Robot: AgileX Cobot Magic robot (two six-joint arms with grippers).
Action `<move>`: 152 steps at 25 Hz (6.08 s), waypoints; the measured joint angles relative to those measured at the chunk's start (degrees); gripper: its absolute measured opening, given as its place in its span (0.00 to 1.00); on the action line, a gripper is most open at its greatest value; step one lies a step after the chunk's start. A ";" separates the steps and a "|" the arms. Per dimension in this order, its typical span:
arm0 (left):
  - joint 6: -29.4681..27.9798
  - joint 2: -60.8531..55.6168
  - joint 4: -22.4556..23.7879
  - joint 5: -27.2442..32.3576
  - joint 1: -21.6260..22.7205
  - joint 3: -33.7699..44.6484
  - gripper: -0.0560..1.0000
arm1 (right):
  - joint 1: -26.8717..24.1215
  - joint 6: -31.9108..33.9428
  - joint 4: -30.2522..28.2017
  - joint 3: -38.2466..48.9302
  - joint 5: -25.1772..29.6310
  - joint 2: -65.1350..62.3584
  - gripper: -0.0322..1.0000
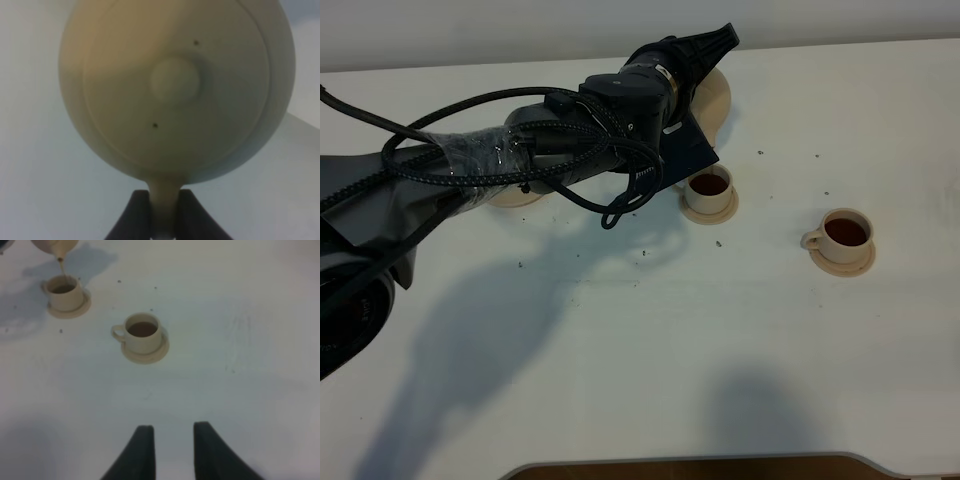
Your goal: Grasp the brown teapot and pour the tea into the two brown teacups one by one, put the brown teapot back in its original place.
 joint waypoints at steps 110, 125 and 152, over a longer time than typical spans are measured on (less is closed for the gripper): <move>-64.70 -8.09 -72.55 13.30 25.15 14.51 0.15 | 0.00 0.00 0.00 0.00 0.00 0.00 0.24; -64.65 -8.66 -72.50 16.75 25.15 14.51 0.38 | 0.00 0.00 0.00 0.00 0.00 0.00 0.24; -59.11 -60.50 -75.57 40.59 25.15 51.84 0.47 | 0.00 0.00 0.00 0.00 0.00 0.00 0.24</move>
